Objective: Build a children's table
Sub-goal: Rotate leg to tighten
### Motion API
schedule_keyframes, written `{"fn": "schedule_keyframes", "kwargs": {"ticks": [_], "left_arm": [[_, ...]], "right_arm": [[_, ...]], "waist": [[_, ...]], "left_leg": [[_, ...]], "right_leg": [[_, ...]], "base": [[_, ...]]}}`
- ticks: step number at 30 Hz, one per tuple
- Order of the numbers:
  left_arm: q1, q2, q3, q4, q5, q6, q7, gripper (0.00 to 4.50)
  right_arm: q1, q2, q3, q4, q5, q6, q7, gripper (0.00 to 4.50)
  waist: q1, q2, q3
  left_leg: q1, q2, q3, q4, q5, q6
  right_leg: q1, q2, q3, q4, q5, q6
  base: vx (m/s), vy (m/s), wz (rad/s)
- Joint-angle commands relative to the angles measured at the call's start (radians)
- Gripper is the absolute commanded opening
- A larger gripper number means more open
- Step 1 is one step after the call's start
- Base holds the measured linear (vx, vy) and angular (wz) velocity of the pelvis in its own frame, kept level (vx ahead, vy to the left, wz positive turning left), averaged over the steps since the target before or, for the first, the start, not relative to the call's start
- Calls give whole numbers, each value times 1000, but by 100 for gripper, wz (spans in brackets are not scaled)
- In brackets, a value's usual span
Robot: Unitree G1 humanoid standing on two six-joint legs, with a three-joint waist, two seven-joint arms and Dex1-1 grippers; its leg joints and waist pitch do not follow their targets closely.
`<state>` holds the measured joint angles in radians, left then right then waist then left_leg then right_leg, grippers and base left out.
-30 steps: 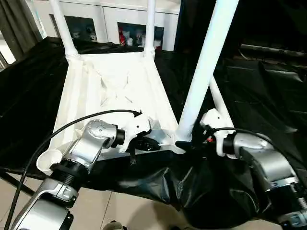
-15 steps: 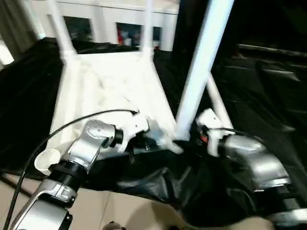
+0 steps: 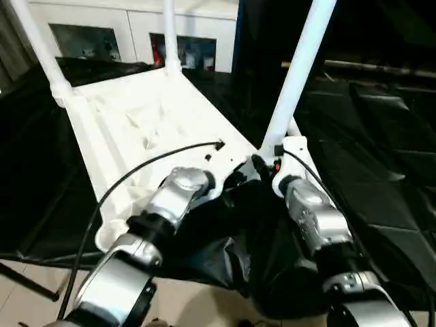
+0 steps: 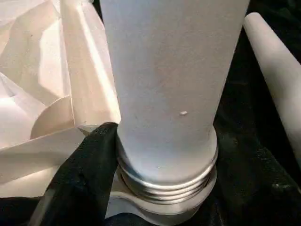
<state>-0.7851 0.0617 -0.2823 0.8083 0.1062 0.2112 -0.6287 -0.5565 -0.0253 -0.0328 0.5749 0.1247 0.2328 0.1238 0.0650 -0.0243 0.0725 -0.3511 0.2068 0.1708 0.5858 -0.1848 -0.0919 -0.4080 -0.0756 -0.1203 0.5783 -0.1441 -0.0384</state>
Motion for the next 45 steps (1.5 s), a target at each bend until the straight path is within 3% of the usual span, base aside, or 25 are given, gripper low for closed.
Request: {"fn": "schedule_keyframes", "kwargs": {"ticks": [1,5,9,14,17,18,23,24,30,31,36,45], "left_arm": [[-23,-11,4,6,1,-33,8,0],[-12,12,-1,-3,-11,-62,-57,0],[18,66,-5,-45,-27,-85,-156,0],[41,111,-7,-83,-43,-103,-231,0],[87,173,-20,-173,-82,-128,-397,0],[106,196,-25,-213,-102,-134,-462,0],[148,243,-36,-309,-132,-124,-548,0],[153,248,-36,-317,-132,-121,-550,0],[179,271,-36,-367,-142,-100,-583,0],[182,274,-37,-370,-143,-99,-586,0],[189,284,-35,-389,-141,-86,-592,0],[198,288,-34,-404,-143,-73,-587,0]], "right_arm": [[-7,10,42,10,-3,-2,55,343],[0,-31,50,-13,-6,-18,106,379],[46,-160,115,-100,-59,-20,242,397],[93,-238,141,-206,-21,26,413,410],[142,-344,214,-305,25,49,629,410],[156,-375,237,-333,37,58,692,410],[160,-391,248,-344,40,64,750,410],[160,-389,246,-345,39,64,754,410],[159,-396,253,-359,61,78,785,410],[160,-398,257,-359,63,79,793,386],[163,-400,257,-357,53,78,818,354],[165,-396,259,-354,52,79,821,280]], "waist": [[7,8,-83],[9,6,-86],[14,2,-85],[26,1,-84],[30,1,-83],[33,3,-84],[31,6,-82],[36,9,-83],[47,5,-84],[47,4,-85],[47,3,-86],[47,3,-85]], "left_leg": [[-1,18,-3,-61,-152,59],[-3,17,-3,-61,-153,63],[-3,19,-1,-59,-142,72],[-4,21,-2,-59,-146,87],[-1,22,-2,-60,-159,87],[0,29,-4,-61,-159,88],[1,30,-3,-63,-176,72],[9,32,-1,-62,-180,67],[2,29,-3,-62,-157,58],[2,30,-3,-62,-151,59],[0,29,-2,-61,-136,63],[0,28,-2,-60,-135,62]], "right_leg": [[70,-73,58,-65,-261,-154],[74,-75,56,-68,-286,-144],[73,-72,58,-64,-265,-151],[75,-75,58,-66,-299,-132],[73,-75,56,-71,-330,-129],[72,-79,60,-66,-318,-129],[64,-76,59,-64,-306,-159],[60,-77,61,-65,-302,-163],[66,-78,61,-60,-306,-143],[67,-79,61,-58,-296,-146],[67,-76,62,-53,-256,-157],[67,-76,61,-55,-275,-147]], "base": [[0,0,0],[0,0,0],[0,0,0],[0,0,0],[0,0,0],[0,0,0],[0,0,0],[0,0,0],[0,0,0],[0,0,0],[0,0,0],[0,0,0]]}}
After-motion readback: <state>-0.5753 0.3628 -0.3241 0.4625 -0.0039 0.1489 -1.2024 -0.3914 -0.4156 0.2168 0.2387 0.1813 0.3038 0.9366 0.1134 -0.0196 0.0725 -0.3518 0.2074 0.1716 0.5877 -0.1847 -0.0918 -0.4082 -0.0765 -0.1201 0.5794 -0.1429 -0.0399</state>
